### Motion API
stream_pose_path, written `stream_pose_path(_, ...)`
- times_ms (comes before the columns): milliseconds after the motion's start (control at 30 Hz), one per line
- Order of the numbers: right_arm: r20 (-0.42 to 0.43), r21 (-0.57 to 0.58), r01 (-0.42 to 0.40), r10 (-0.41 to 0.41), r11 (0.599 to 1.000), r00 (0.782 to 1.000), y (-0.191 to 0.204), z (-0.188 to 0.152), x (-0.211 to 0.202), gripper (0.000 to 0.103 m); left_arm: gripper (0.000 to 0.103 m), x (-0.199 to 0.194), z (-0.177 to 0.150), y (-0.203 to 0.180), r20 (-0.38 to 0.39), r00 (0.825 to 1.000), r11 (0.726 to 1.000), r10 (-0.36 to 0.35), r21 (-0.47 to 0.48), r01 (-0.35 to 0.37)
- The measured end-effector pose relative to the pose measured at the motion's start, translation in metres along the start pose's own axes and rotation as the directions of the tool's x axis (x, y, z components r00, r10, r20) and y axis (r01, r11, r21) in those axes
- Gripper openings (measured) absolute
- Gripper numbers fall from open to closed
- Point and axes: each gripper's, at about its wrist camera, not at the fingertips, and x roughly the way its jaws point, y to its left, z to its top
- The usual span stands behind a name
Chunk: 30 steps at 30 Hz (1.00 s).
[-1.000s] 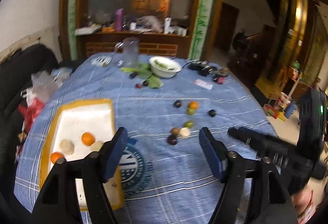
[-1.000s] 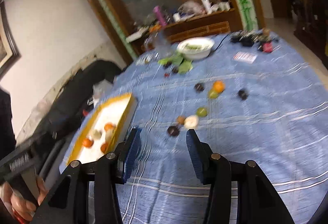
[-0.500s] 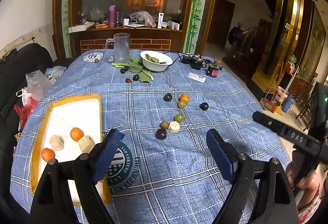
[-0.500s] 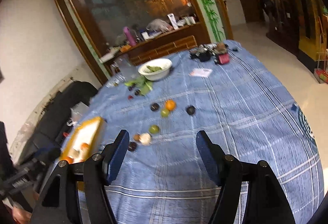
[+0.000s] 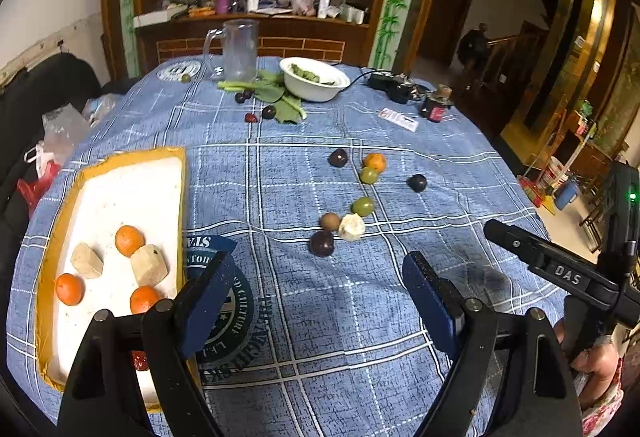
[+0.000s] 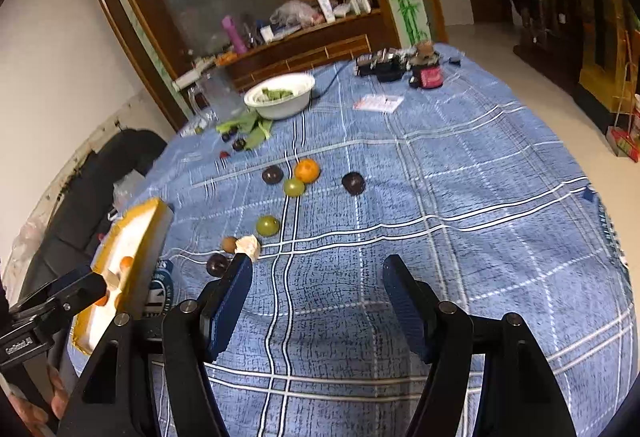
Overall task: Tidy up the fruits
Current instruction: 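Move both open tools back over the remaining fruit on the table, then grasp a dark plum with the left tool while the right tool grasps the beige round fruit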
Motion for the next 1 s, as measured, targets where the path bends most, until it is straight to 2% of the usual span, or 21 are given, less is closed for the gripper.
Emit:
stream_pose_path(133,-0.043,-0.005,-0.003,0.003,1.0,0.999,0.002,0.01,0.023,0.072,0.085,0.012,0.003,-0.001,-0.015,1.0,1.0,-0.017,-0.01,0.016)
stream_pose_path(233,-0.026,-0.003,-0.023,0.023,1.0,0.999,0.002,0.01,0.03,0.072,0.085,0.025,-0.002,-0.001,-0.008,1.0,1.0,-0.011,-0.009,0.01)
stream_pose_path(433,-0.055,0.018,-0.05,0.051,0.999,0.997,-0.011,0.005,0.056,0.071,0.085,0.07,-0.008,0.004,-0.11,0.991,0.996,-0.082,-0.056,0.076)
stream_pose_path(467,-0.065,0.015,-0.046,0.047,0.999,0.997,-0.013,0.007,0.063,0.068,0.085,0.076,-0.007,0.004,-0.117,0.99,0.995,-0.084,-0.062,0.077)
stream_pose_path(533,-0.078,0.011,-0.049,0.05,0.999,0.996,-0.017,0.014,0.075,0.061,0.08,0.089,-0.006,0.004,-0.117,0.989,0.994,-0.095,-0.07,0.087)
stream_pose_path(600,-0.081,0.018,-0.056,0.057,0.998,0.995,-0.021,0.024,0.086,0.058,0.064,0.1,-0.004,0.003,-0.135,0.986,0.994,-0.095,-0.063,0.087)
stream_pose_path(833,-0.093,0.015,-0.043,0.044,0.999,0.995,-0.025,0.052,0.118,0.058,0.062,0.122,-0.001,0.004,-0.136,0.989,0.998,-0.062,-0.014,0.06)
stream_pose_path(933,-0.133,-0.005,-0.129,0.127,0.992,0.983,-0.012,0.044,0.126,0.058,0.062,0.13,0.0,0.012,-0.148,0.987,0.998,-0.061,-0.028,0.057)
stream_pose_path(967,-0.147,-0.019,-0.151,0.146,0.988,0.978,-0.006,0.041,0.128,0.058,0.06,0.134,0.0,0.014,-0.148,0.987,0.998,-0.062,-0.031,0.058)
stream_pose_path(1000,-0.164,-0.042,-0.169,0.16,0.985,0.973,0.002,0.037,0.131,0.058,0.053,0.136,0.001,0.015,-0.149,0.987,0.998,-0.063,-0.03,0.059)
